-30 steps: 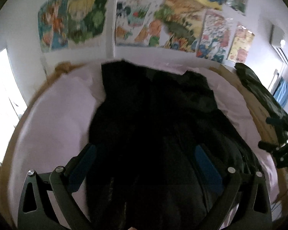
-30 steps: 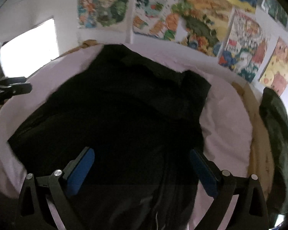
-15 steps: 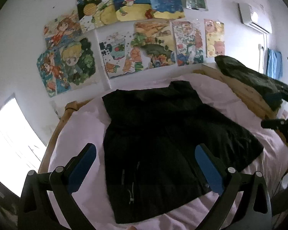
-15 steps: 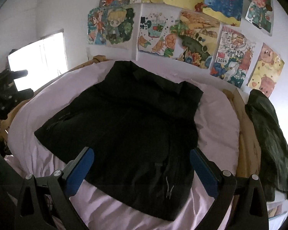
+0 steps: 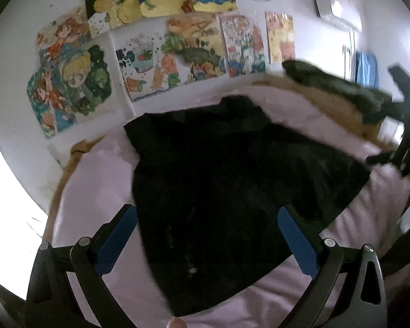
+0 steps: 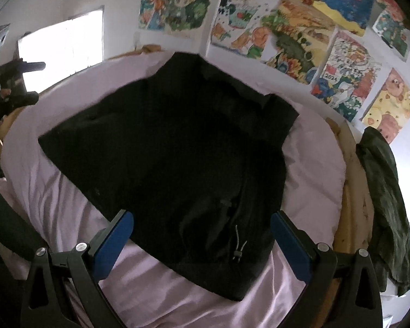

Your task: Fold large clothes

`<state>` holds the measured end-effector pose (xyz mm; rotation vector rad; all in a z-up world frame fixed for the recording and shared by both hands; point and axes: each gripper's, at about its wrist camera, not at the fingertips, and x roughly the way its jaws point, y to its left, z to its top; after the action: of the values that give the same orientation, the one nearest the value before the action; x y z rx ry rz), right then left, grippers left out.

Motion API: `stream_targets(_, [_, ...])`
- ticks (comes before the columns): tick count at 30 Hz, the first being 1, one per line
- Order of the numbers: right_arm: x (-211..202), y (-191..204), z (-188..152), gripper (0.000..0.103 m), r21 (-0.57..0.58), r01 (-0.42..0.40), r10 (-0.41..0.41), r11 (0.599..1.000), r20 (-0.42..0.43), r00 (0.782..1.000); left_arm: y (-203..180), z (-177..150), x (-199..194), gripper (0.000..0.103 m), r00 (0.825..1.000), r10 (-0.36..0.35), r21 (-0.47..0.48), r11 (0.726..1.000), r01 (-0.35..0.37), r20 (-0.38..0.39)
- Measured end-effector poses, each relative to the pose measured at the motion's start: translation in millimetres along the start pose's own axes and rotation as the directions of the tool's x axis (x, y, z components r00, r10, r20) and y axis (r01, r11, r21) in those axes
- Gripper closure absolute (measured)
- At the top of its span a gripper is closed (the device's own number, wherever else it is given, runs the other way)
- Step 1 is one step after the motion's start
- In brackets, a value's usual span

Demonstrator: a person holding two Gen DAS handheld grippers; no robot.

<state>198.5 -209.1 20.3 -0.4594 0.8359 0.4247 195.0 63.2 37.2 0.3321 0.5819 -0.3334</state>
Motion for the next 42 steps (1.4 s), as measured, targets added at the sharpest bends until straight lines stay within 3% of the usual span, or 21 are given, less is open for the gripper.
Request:
stream_targets(4, [20,4,-10,0.001,-0.033,-0.015,0.012,0.999,-0.074,0.997,-8,-21,11,0.002,0.999,0.033,0.113,0.993,-0.029,-0.032])
stream_targets(10, [52,8,-32,0.001,-0.054,-0.015,0.003,0.998,-0.213,0.977,-20,-60,30,0.002,0.993,0.029,0.282,0.96,0.006,-0.118])
stream_targets(17, [75,5,-53,0.001,-0.036,-0.038,0.025,0.999,-0.306,0.952,-26,-107,61,0.002,0.961,0.066,0.386,0.922,0.044,-0.267])
stream_targets(23, [87,1,-60,0.001,-0.001,-0.05,0.047,0.999,-0.353,0.934,-21,-134,80,0.002,0.935,0.121,0.432,0.901,0.037,-0.334])
stream_targets(28, [89,-9,-59,0.001,0.052,-0.046,0.062,0.998,-0.355,0.933,-22,-146,93,0.002,0.918,0.195,0.48,0.877,-0.006,-0.345])
stream_targets(33, [91,-14,-57,0.001,0.055,-0.037,0.053,0.998,-0.347,0.937,-23,-146,96,0.002,0.92,0.223,0.495,0.868,-0.038,-0.321])
stream_targets(37, [92,0,-62,0.001,-0.141,0.025,-0.068,0.99,-0.309,0.949,-22,-140,97,0.002,0.923,0.24,0.497,0.865,-0.063,-0.301])
stream_targets(42, [101,9,-77,0.001,-0.276,0.05,-0.14,0.96,-0.319,0.937,-12,-128,94,0.002,0.926,0.274,0.473,0.872,-0.125,-0.261])
